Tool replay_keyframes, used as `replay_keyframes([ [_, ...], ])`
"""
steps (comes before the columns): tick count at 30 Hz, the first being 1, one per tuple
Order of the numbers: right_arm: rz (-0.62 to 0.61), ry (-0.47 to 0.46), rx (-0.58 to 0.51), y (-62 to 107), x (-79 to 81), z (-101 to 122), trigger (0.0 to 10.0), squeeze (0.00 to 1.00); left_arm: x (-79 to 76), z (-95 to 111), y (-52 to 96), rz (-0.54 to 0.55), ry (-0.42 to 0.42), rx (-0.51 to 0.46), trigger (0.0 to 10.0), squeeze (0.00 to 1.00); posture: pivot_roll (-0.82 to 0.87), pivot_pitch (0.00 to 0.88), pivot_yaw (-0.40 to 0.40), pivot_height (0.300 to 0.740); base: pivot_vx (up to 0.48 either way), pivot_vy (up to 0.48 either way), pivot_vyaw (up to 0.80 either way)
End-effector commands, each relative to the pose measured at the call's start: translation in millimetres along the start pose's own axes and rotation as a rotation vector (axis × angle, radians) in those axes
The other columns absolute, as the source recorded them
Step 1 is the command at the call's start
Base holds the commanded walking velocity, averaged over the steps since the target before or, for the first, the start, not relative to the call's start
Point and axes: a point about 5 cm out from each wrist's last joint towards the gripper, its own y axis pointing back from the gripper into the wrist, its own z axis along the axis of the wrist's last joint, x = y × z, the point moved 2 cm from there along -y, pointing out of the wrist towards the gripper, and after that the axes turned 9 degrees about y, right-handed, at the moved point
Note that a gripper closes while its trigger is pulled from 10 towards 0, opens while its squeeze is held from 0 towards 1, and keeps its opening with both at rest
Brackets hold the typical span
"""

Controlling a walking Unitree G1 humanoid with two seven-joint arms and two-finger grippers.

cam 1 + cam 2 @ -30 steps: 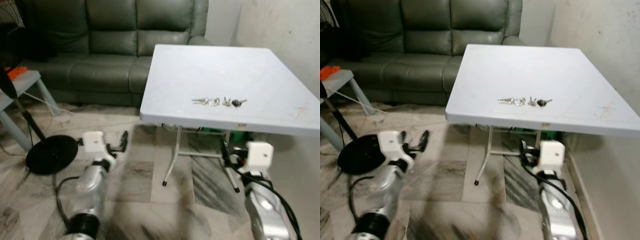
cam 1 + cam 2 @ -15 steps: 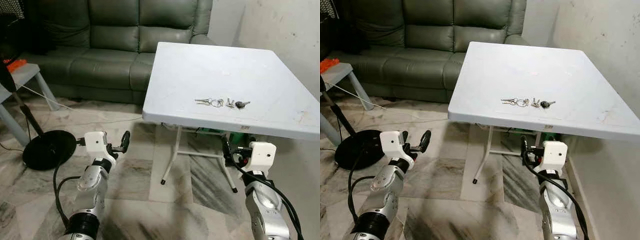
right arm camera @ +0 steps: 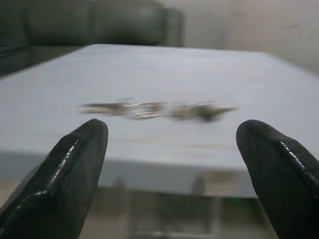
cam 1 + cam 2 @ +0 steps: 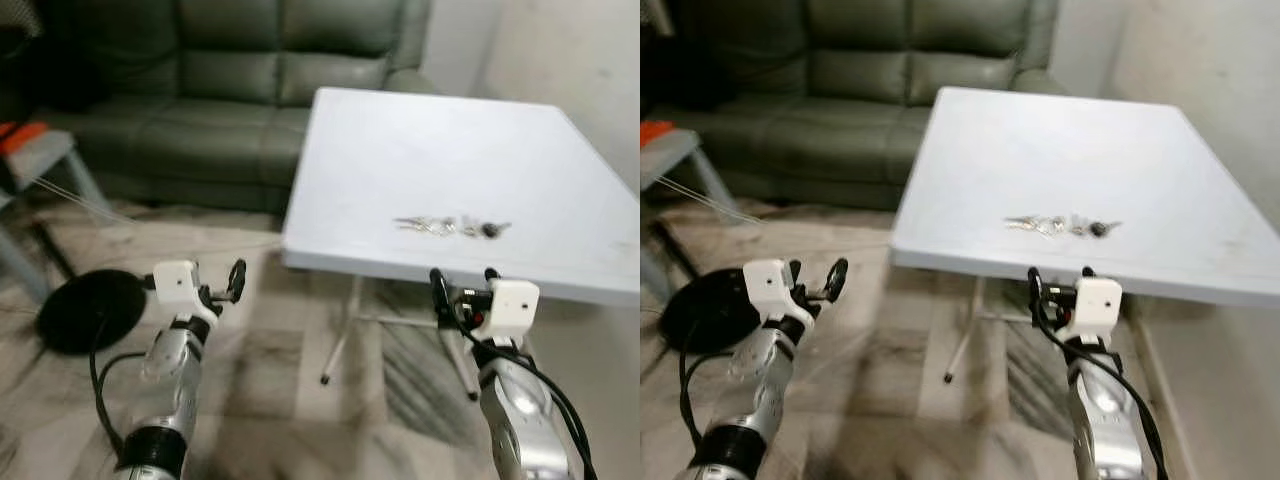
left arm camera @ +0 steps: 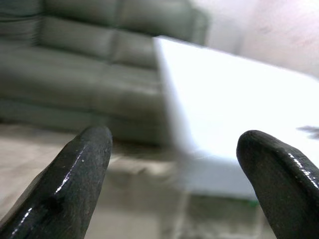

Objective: Hang keys on a hook

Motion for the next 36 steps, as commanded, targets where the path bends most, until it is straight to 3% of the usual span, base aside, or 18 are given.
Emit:
replay_keyframes([
  [1,-0.007,-0.007,-0.025,-1.7,-1.9,6.6,10.0,0.0,-2.7,-0.4,-0.6,-0.017,-0.012,0.01,10.0,0.0,0.01,0.026,-0.061,0.74,0.461,0.0,0.0],
  [12,-0.001,-0.003,-0.021,-0.8,-1.8,5.6,10.0,0.0,-4.6,-1.8,-0.8,-0.014,-0.015,0.017,10.0,0.0,0.01,0.019,-0.063,0.74,0.445,0.0,0.0],
  [28,0.021,-0.027,0.008,-0.4,0.2,1.3,10.0,0.0,-16.3,-0.1,-0.3,-0.064,-0.08,-0.008,10.0,0.0,0.01,0.021,-0.069,0.74,0.0,0.0,0.0],
  [34,0.077,-0.014,0.01,-2.1,4.7,3.0,10.0,0.0,-24.7,-2.3,2.5,-0.113,-0.105,-0.002,10.0,0.0,0.01,0.033,-0.073,0.74,0.0,0.0,0.0],
  [36,0.126,0.036,0.007,-2.4,7.4,4.3,10.0,0.0,-28.5,-3.1,4.0,-0.129,-0.104,-0.001,10.0,0.0,0.01,0.04,-0.077,0.74,0.0,0.0,0.0],
])
